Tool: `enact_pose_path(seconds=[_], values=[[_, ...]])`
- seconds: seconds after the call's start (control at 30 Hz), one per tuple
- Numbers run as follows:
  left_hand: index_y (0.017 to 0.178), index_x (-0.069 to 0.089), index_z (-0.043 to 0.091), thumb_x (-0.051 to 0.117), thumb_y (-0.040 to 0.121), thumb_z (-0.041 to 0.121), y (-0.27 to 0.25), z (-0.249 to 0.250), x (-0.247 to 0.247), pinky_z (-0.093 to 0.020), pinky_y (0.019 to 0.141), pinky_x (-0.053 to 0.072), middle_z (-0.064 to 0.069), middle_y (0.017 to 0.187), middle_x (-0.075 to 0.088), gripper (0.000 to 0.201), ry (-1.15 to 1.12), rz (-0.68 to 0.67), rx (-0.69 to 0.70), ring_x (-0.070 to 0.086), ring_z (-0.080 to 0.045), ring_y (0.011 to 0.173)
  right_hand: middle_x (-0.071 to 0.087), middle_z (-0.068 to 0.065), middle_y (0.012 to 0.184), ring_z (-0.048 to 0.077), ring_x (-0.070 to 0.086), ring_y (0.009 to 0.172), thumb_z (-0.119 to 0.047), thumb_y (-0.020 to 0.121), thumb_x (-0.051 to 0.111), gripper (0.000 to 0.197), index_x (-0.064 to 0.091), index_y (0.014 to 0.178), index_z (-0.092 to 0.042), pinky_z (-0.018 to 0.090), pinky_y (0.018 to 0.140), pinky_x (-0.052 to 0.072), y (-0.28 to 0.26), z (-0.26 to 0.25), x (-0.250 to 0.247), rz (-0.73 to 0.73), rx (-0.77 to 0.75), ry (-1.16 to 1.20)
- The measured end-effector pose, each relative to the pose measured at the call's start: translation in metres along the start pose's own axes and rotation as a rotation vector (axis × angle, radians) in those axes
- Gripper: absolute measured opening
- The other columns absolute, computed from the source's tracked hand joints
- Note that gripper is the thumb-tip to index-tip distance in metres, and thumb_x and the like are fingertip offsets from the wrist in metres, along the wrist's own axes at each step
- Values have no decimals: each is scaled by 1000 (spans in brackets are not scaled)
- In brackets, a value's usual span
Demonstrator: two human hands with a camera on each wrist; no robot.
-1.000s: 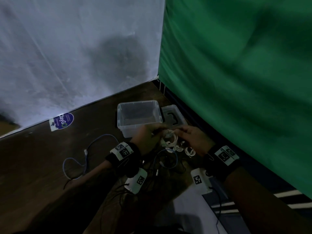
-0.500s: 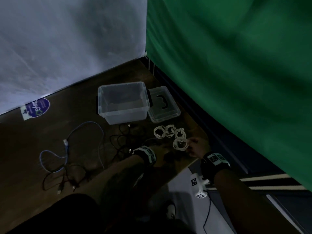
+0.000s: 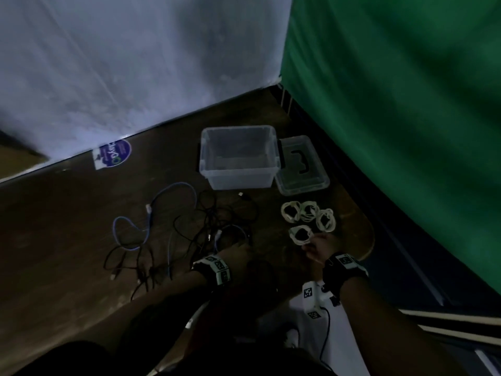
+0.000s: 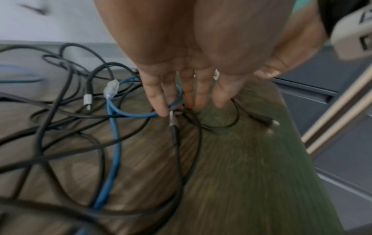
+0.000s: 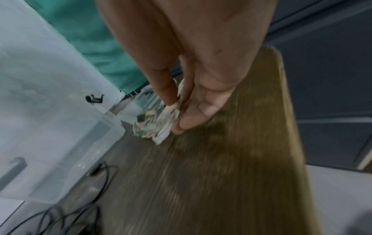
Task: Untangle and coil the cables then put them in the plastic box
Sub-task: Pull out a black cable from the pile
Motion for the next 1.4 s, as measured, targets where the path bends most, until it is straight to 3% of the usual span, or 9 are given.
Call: enact_pose_path(seconds=[0.13, 0.4, 0.53, 0.73, 0.9, 1.07, 1.2, 1.33, 1.4], values=[[124, 60, 15, 53, 93, 32, -20, -19, 2, -49, 105, 33, -10, 132, 51, 36, -73, 9, 0, 44, -35, 122, 58, 18, 107, 31, 58, 94, 1, 97, 50, 22, 53, 119, -3, 41, 78, 48, 5, 2, 8, 37, -33, -51], [103, 70, 10, 57, 85, 18, -76, -88, -69, -38, 95, 48, -14, 111, 65, 24, -634, 553, -39, 61, -30, 103, 62, 7, 108, 22, 56, 97, -13, 93, 61, 23, 62, 116, -12, 32, 80, 43, -45, -34, 6, 167, -427, -553], [89, 72, 15, 65, 81, 8, -106, -139, -80, -36, 80, 53, -2, 87, 69, 13, -814, 653, -245, 62, -15, 80, 59, 8, 124, 21, 58, 109, -10, 89, 65, 33, 61, 122, -13, 27, 89, 43, -90, -55, 72, -12, -748, -639], [68, 57, 2, 54, 89, -4, -118, -114, -112, -24, 51, 46, -8, 59, 57, 22, -1637, 637, -40, 54, -17, 51, 49, -3, 139, 11, 46, 127, -18, 90, 67, 55, 48, 141, -15, 29, 106, 39, -166, -93, 190, -466, -962, -621], [75, 59, 5, 58, 74, 7, -133, -100, -147, -23, 46, 42, -9, 62, 55, 2, -1837, 586, 127, 49, -17, 50, 69, 2, 102, 13, 66, 93, -11, 97, 57, 21, 65, 116, -8, 29, 88, 53, -193, -115, 223, -622, -787, -491], [109, 62, 6, 62, 83, 22, -135, -119, -137, -27, 57, 52, -9, 94, 67, 30, -2006, 631, 66, 62, -22, 71, 69, -5, 77, 8, 67, 72, -17, 98, 57, 9, 66, 97, -18, 24, 73, 54, -207, -158, 193, -507, -832, -362], [120, 59, 4, 52, 91, 1, -117, -127, -93, -29, 70, 53, -11, 105, 65, 31, -1276, 610, -159, 59, -22, 88, 69, 0, 71, 25, 68, 78, -14, 99, 54, 19, 68, 88, -19, 38, 73, 56, -214, -187, 176, -494, -843, -214], [122, 57, 12, 68, 85, 38, -92, -104, -35, -26, 81, 41, 1, 107, 56, 46, -822, 358, -245, 54, -17, 97, 67, 2, 72, 21, 69, 77, -15, 101, 51, 17, 67, 93, -14, 38, 72, 57, -221, -204, 165, -455, -877, -186], [119, 59, 19, 71, 82, 35, -85, -106, -18, -22, 79, 41, 5, 106, 58, 42, -710, 306, -298, 58, -17, 100, 66, 3, 73, 19, 68, 75, -14, 100, 52, 16, 66, 96, -11, 36, 70, 56, -218, -207, 163, -444, -879, -178]])
Point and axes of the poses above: each hand's wrist, its own y-axis towards the middle knuckle, its own x-axis out of the palm, z = x × y, the point moved 10 cm from there along y, towards the middle knuckle
